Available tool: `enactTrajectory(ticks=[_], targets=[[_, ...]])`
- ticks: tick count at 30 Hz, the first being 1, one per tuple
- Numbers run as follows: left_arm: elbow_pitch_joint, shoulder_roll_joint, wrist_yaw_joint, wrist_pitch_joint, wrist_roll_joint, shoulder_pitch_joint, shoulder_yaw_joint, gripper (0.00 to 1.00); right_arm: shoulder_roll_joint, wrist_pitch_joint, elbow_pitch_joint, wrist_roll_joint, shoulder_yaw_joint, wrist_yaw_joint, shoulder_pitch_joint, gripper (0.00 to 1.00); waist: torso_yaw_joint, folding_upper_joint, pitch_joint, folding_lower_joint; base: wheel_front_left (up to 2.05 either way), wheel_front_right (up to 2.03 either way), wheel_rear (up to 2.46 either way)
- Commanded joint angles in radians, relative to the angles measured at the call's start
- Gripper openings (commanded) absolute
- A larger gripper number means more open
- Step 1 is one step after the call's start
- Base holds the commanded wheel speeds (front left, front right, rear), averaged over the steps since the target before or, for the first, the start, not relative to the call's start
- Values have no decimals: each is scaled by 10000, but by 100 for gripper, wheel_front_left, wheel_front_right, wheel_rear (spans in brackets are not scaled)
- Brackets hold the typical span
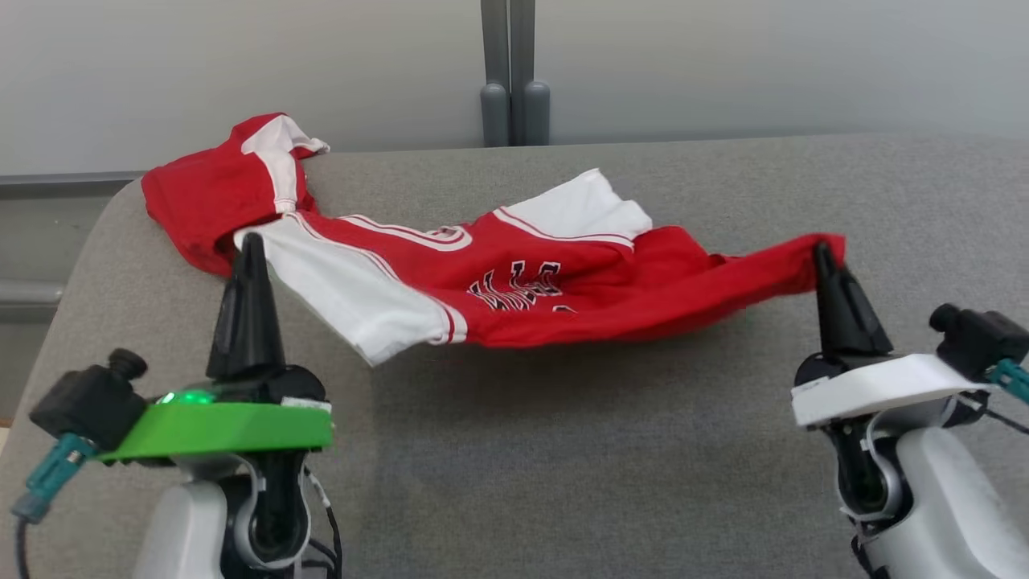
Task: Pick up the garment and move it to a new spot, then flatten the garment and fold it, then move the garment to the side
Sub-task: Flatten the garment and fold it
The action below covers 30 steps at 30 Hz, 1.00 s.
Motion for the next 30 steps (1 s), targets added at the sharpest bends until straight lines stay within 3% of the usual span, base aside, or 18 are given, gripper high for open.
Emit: enactTrajectory(ticks=[1,7,18,24,30], targets=[[-376,-51,-82,81,-572,-332,138,0,-248,59,-590,200,-69,4,-84,0,-203,0,-89,0,0,0,0],[-2368,5,55,519,-1382,-1249,364,0,-680,543,-3465,660,-586,4,94,0,-576,0,-141,0,0,0,0],[-5920,834,680,1840,-862,-2740,469,0,-540,2010,-8090,709,-1843,4,682,0,-1303,0,59,0,0,0,0],[-6117,1284,838,2643,-631,-3694,328,0,-248,2639,-8894,133,-2185,4,427,0,-1501,0,669,0,0,0,0],[-4440,1586,773,3177,-545,-5292,299,0,-479,2791,-7679,-510,-1880,4,-1060,0,-1448,0,1857,0,0,0,0]])
